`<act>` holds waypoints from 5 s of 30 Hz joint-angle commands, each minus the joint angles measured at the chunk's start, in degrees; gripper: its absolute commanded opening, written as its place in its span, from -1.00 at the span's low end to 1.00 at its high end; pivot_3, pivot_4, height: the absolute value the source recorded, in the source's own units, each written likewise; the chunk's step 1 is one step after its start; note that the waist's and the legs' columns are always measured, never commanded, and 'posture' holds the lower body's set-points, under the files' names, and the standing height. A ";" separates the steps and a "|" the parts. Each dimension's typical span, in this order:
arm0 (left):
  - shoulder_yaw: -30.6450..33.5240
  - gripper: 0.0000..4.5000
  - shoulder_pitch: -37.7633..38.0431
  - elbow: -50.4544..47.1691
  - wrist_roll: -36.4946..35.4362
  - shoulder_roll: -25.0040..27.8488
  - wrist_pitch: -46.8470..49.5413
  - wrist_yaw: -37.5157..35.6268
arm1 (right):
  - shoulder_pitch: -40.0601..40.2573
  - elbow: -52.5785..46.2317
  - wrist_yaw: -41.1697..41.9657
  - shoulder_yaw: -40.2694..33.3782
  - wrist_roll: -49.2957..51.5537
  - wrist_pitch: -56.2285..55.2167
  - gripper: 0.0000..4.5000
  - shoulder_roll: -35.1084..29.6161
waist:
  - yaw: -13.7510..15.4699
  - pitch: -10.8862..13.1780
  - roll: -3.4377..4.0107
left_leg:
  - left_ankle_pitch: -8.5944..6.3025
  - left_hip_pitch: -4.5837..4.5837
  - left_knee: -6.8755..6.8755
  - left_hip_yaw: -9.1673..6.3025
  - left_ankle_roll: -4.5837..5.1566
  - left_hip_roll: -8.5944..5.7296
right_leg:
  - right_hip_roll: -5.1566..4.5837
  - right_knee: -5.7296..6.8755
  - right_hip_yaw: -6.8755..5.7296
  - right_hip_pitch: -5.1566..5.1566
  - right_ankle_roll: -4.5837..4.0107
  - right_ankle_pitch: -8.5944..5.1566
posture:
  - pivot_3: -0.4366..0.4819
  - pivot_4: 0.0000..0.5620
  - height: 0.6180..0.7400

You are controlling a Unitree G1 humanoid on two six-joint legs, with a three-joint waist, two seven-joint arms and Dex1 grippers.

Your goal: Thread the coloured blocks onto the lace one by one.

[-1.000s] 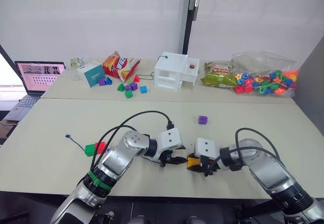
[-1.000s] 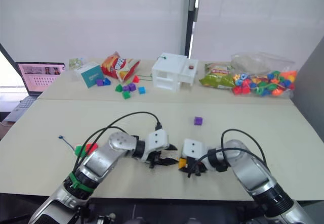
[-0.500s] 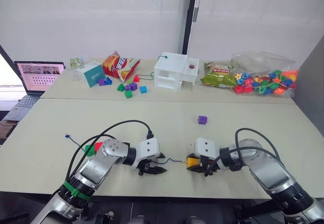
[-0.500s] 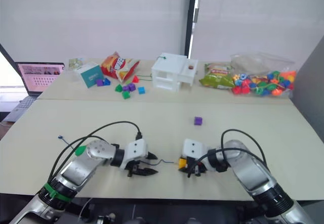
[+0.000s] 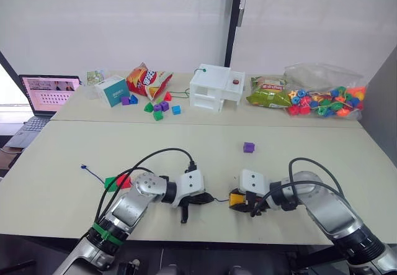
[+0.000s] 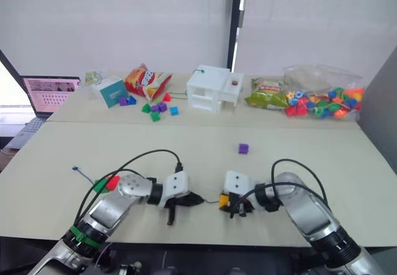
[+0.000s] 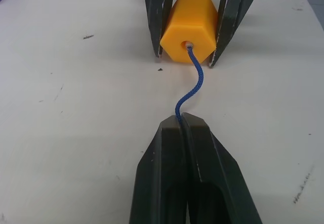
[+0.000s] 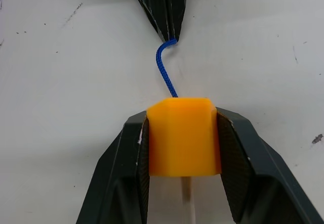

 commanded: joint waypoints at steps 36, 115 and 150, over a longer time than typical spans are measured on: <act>-0.82 0.85 -6.00 -6.58 -3.88 -0.70 10.53 -2.78 | 1.99 -4.65 -1.67 -4.11 5.16 6.59 1.00 -2.70 | 0.07 0.01 -0.01 | 0.00 -0.08 0.01 -0.01 0.00 -0.02 | -0.01 -0.03 -0.02 -0.04 0.01 0.00 | -0.05 -0.47 1.00; -8.65 -0.41 -14.81 12.37 6.28 -11.41 -6.29 -7.31 | 13.15 -14.04 -12.81 -10.82 11.53 11.21 -0.41 -7.60 | 0.14 0.04 -0.06 | -0.01 -0.28 0.14 -0.02 0.03 -0.03 | 0.01 -0.06 -0.06 -0.10 0.05 0.00 | -0.05 -0.47 1.00; 12.06 -0.41 4.66 12.79 1.70 33.24 -10.30 -16.69 | 4.94 -8.83 -5.35 -6.41 9.46 6.38 -1.00 -11.62 | -2.28 0.01 0.02 | -0.02 0.23 -0.29 0.07 0.02 0.17 | 0.11 0.08 0.06 -0.08 -0.21 -0.12 | -0.05 -0.47 1.00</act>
